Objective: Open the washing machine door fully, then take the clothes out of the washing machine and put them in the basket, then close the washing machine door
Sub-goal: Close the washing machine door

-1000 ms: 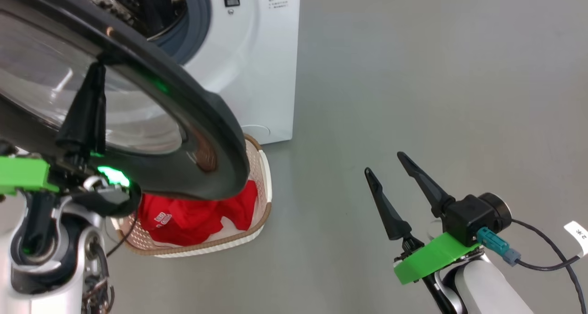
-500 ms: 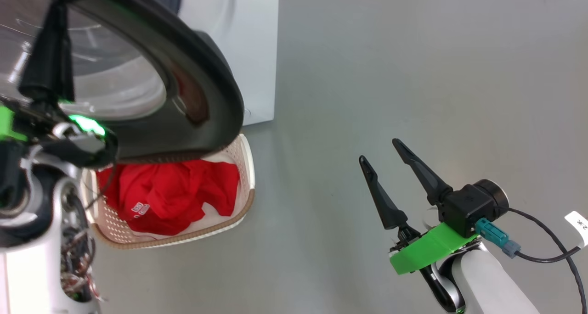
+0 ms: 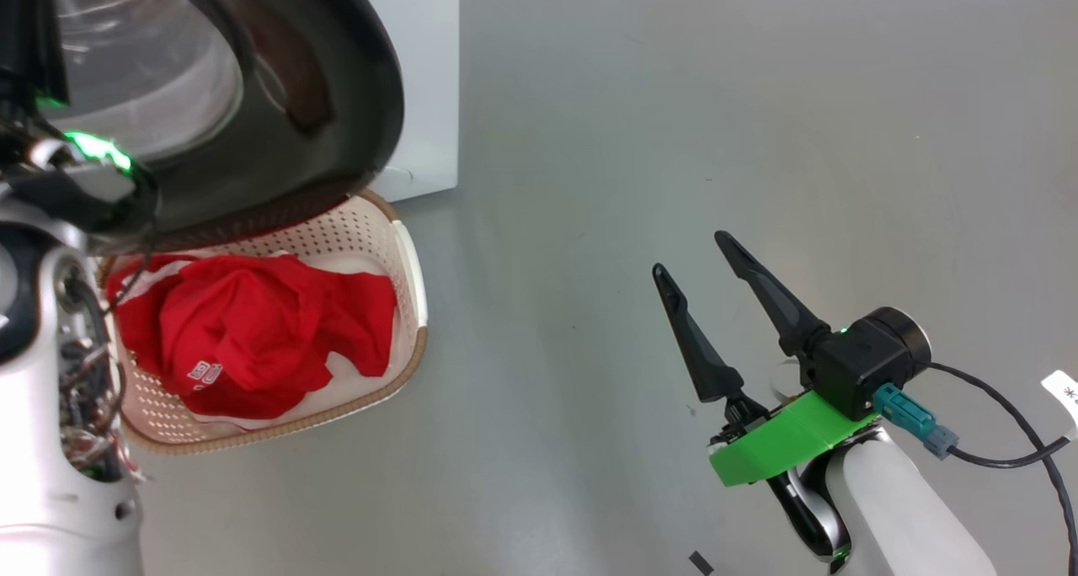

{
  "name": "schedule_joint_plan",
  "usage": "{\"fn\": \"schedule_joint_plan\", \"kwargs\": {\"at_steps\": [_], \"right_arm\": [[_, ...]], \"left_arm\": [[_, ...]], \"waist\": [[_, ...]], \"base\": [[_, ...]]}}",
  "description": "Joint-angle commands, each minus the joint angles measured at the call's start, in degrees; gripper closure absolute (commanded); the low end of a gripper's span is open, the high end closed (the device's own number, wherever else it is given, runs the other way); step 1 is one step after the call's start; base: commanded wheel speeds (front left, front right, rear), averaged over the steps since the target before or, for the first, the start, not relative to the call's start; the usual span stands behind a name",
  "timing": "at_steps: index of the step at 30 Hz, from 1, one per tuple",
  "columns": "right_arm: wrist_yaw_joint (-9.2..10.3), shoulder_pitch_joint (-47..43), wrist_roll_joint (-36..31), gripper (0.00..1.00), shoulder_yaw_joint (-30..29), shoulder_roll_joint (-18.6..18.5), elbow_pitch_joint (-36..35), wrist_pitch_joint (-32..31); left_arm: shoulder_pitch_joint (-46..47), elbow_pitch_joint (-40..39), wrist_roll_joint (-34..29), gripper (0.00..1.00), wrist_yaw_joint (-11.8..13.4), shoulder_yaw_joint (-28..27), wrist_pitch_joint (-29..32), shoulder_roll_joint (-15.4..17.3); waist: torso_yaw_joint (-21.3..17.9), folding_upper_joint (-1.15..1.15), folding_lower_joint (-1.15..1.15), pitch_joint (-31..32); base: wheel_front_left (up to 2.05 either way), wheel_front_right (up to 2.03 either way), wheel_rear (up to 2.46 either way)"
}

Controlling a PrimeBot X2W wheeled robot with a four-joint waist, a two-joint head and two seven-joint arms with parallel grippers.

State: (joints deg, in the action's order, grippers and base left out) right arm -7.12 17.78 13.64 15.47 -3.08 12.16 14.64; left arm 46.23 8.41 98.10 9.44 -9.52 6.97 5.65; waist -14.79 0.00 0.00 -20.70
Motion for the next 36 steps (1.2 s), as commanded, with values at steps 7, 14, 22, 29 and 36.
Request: {"fn": "schedule_joint_plan", "kwargs": {"at_steps": [7, 14, 22, 29, 36], "right_arm": [[-0.36, 0.8, -0.1, 0.0, 1.1, 0.2, -1.2, 0.4], [-0.36, 0.4, -0.5, 0.0, 0.2, 0.2, -0.8, 0.4], [-0.36, -1.2, -0.4, 0.0, -1.2, 0.2, 0.4, 0.4], [-0.36, -3.1, -0.8, 0.0, -3.2, 0.2, 0.5, 0.4], [-0.36, -5.1, -2.0, 0.0, -4.6, 0.2, -1.5, 0.4]], "left_arm": [[3.1, 1.0, -0.5, 1.0, -2.4, -1.1, 1.2, 2.9], [-0.2, 0.8, 0.7, 0.0, -3.5, -1.4, 3.1, 2.4], [-11.3, -3.9, -6.2, 0.0, -9.8, 0.8, 2.1, 3.5], [-21.5, -6.4, -24.9, 0.0, -13.4, 5.7, -6.1, 7.4], [-27.8, -7.1, -42.1, 0.0, -12.8, 9.9, -15.7, 10.0]], "waist": [[-0.4, 0.0, 0.0, -0.3], [1.1, 0.0, 0.0, 1.7], [3.9, 0.0, 0.0, 6.7], [5.7, 0.0, 0.0, 10.7], [6.9, 0.0, 0.0, 13.4]], "base": [[0.0, 0.0, 0.0], [0.0, 0.0, 0.0], [0.0, 0.0, 0.0], [0.0, 0.0, 0.0], [0.0, 0.0, 0.0]]}}
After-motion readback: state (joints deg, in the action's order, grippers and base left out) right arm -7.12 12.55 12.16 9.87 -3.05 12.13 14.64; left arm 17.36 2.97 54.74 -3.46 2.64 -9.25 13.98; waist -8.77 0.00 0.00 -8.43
